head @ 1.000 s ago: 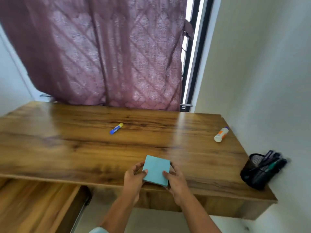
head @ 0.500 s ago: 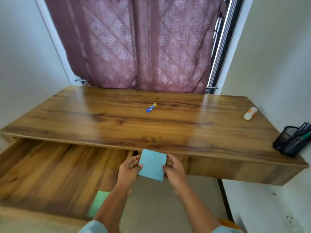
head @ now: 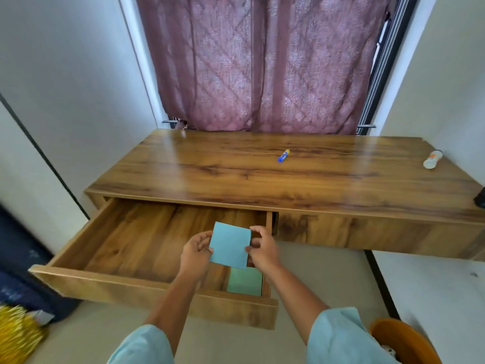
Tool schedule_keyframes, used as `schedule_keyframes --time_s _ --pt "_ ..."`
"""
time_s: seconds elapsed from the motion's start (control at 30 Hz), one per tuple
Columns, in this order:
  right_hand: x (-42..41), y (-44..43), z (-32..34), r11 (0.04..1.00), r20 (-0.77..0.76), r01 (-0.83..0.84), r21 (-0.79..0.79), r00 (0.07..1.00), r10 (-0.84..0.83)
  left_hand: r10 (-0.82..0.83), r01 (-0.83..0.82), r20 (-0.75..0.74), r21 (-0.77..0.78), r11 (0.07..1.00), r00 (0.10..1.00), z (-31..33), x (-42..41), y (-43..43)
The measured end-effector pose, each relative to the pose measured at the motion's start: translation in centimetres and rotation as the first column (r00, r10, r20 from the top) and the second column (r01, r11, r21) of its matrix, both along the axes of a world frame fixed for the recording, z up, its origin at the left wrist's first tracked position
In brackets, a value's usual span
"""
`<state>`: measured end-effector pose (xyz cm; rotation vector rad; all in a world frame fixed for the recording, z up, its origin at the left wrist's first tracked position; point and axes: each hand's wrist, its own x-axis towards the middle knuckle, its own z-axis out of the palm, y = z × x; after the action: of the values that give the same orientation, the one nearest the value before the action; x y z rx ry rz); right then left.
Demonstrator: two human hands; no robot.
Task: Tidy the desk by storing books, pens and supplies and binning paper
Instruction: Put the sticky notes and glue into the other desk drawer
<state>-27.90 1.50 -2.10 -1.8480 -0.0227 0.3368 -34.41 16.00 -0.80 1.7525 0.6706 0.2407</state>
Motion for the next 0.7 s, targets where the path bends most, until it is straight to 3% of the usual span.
schedule_keyframes --time_s 0.13,0.27,0.43,0.7 --pt "1.0 1.4 -1.6 0.993 0.003 -0.087 -0.08 0.996 0.087 0.03 -0.027 -0.1 0.03 0.999 0.994 -1.7 0.8 1.8" --pt "1.2 3.0 -4.1 0.948 -0.101 -0.222 -0.227 0.974 0.204 0.047 -0.026 -0.276 0.076 0.997 0.96 -4.1 0.6 3.8" --pt "1.8 5.2 -6.7 0.885 -0.184 -0.32 -0.338 0.945 0.271 -0.003 0.092 -0.412 0.197 0.976 0.911 -5.9 2.0 6.4" --pt "4.1 7.4 -9.0 0.753 -0.213 -0.456 -0.474 0.889 0.405 -0.076 0.293 -0.679 0.21 0.933 0.73 -8.2 3.4 8.4"
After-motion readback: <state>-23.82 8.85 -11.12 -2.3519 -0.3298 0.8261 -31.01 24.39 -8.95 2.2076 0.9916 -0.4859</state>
